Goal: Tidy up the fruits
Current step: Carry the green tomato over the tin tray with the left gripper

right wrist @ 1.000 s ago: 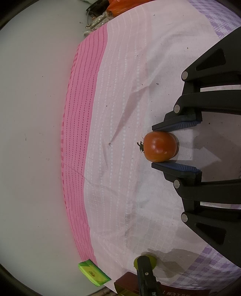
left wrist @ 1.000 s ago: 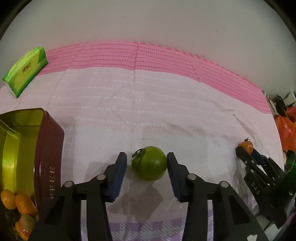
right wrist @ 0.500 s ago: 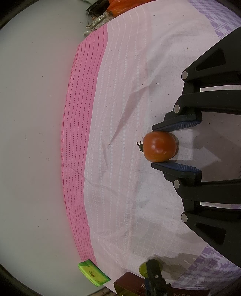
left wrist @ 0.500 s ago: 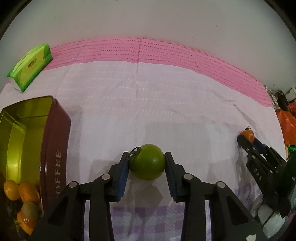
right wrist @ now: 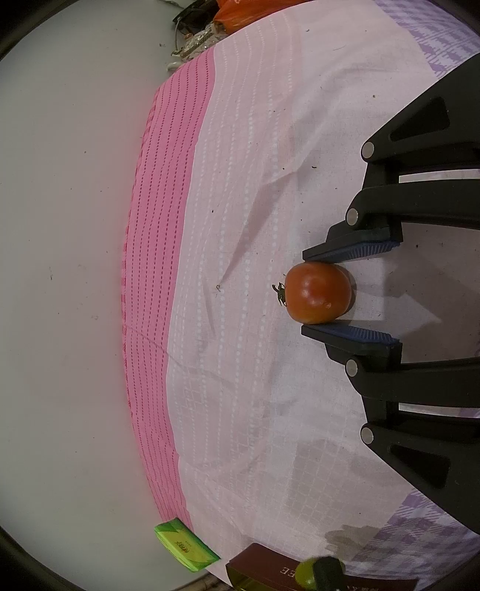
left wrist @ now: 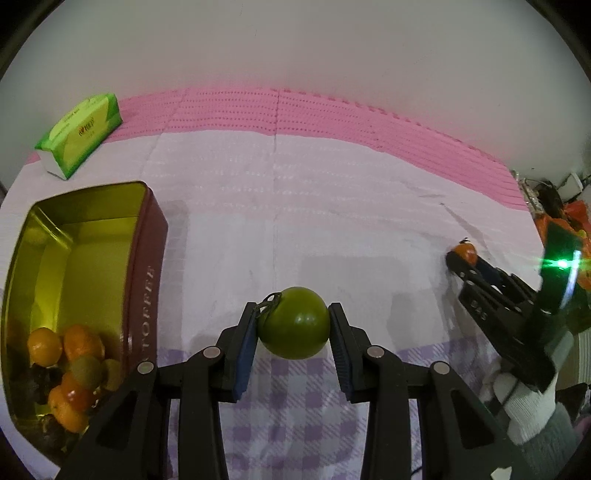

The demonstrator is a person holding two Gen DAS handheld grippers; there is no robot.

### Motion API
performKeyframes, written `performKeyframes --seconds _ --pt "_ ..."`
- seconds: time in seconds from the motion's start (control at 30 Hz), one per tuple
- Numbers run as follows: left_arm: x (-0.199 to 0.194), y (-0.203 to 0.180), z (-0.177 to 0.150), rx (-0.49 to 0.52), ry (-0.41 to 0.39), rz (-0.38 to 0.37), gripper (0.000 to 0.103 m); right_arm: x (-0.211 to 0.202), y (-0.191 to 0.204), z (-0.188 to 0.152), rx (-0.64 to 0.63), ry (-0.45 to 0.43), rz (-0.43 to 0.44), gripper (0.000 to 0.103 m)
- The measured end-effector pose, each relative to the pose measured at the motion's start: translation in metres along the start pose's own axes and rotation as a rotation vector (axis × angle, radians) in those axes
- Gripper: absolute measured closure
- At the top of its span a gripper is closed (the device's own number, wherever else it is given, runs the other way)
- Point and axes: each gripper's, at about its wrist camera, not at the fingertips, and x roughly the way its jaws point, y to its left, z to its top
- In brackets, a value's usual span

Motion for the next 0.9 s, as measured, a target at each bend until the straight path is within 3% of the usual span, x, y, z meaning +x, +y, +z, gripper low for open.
performKeyframes --seconds 0.33,0.63,0.9 --pt "-0.049 0.021 -0.001 -0.029 -0.069 0.006 0.069 0.000 0.000 0.000 0.000 0.000 0.002 0.069" --pt "-0.086 0.096 -0.005 -0.116 -0.104 0.101 0.069 0.000 0.000 0.000 -0.001 0.000 0.001 0.069" --pt "-0.099 0.162 -0.026 -0.192 -0.076 0.208 0.069 0.000 -0.001 0.000 -0.001 0.000 0.001 0.069"
